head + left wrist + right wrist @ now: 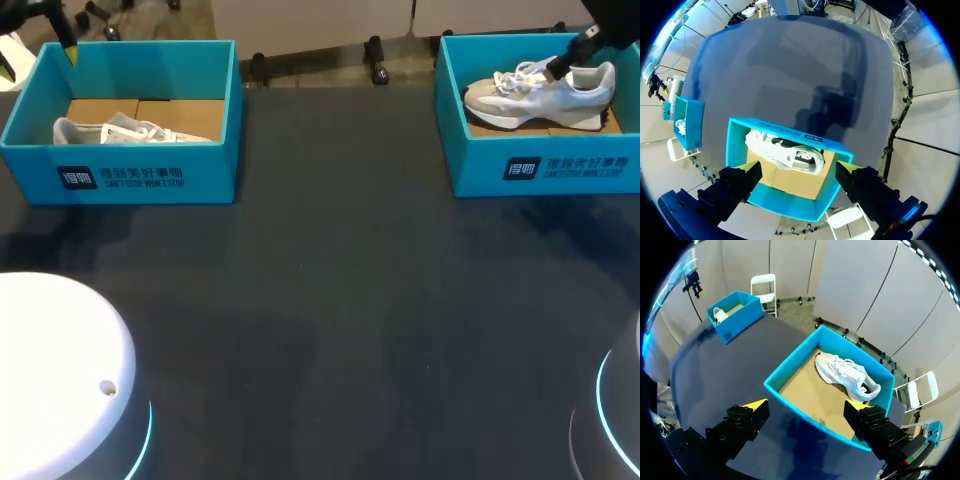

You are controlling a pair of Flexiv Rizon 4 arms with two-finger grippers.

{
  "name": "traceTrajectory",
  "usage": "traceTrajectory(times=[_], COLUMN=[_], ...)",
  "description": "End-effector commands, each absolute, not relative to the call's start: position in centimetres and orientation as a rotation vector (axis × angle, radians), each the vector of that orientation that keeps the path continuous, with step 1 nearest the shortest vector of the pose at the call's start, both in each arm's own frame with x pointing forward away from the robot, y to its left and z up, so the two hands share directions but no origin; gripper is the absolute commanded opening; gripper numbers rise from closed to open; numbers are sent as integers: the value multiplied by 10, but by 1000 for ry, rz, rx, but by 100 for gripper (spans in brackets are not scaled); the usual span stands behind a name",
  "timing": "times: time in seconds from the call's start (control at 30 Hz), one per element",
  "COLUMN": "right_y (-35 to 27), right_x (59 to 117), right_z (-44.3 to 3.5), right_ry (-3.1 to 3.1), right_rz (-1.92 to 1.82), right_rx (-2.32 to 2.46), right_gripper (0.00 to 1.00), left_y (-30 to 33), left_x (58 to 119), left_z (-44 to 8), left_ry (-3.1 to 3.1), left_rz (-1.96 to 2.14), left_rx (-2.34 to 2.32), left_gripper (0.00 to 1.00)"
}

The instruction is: Take the shoe out of the shoebox, open the shoe tongue, remove and reinsert the insole, then place the shoe into the shoebox

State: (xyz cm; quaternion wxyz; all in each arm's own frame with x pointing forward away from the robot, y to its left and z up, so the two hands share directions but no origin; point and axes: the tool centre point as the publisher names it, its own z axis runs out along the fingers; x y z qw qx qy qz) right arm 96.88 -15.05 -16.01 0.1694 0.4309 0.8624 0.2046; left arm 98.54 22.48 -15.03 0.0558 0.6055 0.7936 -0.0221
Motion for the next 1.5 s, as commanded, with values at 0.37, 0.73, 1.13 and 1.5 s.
traceTrajectory(times=[0.37, 0.73, 1.13, 1.5], right_y=[-186, -203, -227, -227], right_x=[1027, 1062, 1062, 1062], right_z=[-175, -196, -206, -206], right_ry=[2188, 1895, 1669, 1669], right_rz=[511, 401, 295, 295], right_rx=[1635, 1981, 2153, 2153], right_gripper=[100, 100, 100, 100], left_y=[224, 224, 224, 224], left_x=[984, 984, 984, 984], left_z=[-150, -150, -150, -150], left_ry=[2409, 2409, 2409, 2409], left_rz=[-61, -61, -61, -61], left_rx=[1837, 1837, 1837, 1837], left_gripper=[100, 100, 100, 100])
